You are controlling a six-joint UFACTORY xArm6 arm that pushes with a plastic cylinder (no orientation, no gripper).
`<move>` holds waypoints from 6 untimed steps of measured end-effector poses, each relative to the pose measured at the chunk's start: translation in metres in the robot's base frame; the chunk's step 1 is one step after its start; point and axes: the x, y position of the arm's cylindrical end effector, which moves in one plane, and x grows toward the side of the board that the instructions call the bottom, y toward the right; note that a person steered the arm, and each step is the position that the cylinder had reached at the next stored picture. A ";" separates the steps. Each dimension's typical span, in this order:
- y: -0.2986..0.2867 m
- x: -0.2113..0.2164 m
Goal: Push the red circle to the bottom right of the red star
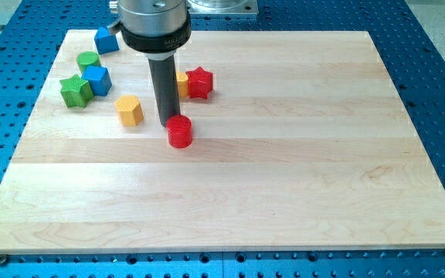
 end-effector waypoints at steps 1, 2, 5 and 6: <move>-0.031 0.032; -0.028 0.070; 0.067 0.006; 0.109 0.003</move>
